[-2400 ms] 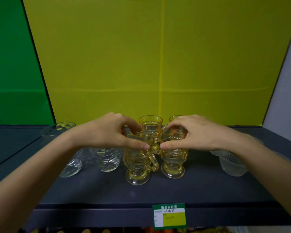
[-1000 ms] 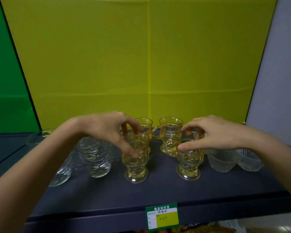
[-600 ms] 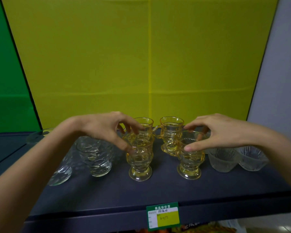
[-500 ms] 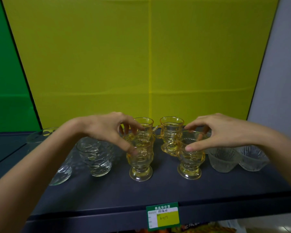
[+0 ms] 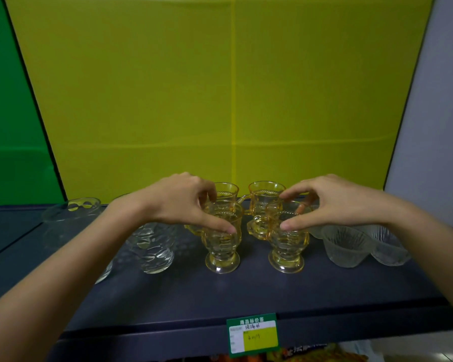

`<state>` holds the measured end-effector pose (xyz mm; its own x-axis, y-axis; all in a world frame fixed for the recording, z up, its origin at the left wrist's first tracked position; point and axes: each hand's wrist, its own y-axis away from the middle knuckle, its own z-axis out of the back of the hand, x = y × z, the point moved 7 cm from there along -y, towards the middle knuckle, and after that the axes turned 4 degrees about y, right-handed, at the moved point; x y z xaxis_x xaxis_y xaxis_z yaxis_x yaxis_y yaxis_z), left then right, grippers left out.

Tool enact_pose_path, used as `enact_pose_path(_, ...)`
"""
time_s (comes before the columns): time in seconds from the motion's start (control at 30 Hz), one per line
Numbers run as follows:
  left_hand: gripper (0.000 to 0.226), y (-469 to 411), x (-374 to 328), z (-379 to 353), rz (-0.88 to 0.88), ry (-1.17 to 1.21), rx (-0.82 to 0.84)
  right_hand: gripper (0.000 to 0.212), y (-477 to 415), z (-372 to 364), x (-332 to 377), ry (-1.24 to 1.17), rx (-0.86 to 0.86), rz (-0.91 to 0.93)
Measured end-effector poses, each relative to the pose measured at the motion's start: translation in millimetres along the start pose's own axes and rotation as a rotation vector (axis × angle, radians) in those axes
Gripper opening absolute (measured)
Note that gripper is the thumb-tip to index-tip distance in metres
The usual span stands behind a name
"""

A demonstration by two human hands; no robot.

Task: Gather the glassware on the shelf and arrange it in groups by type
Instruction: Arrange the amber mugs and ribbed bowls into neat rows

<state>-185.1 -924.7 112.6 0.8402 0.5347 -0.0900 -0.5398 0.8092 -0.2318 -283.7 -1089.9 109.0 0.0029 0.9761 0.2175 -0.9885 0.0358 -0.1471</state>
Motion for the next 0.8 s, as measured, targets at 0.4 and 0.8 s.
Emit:
enact_pose_path(0.4,0.093,-0.2,2.1,-2.4,0.028,-0.002,-0.035,0.087,-7.1,-3.6,5.6,-0.048,-0.043,0.008)
enact_pose_path(0.8,0.096,8.4,-1.4,1.1,0.023,-0.059,-0.057,0.085,1.0,1.4,5.0,-0.004,-0.089,-0.013)
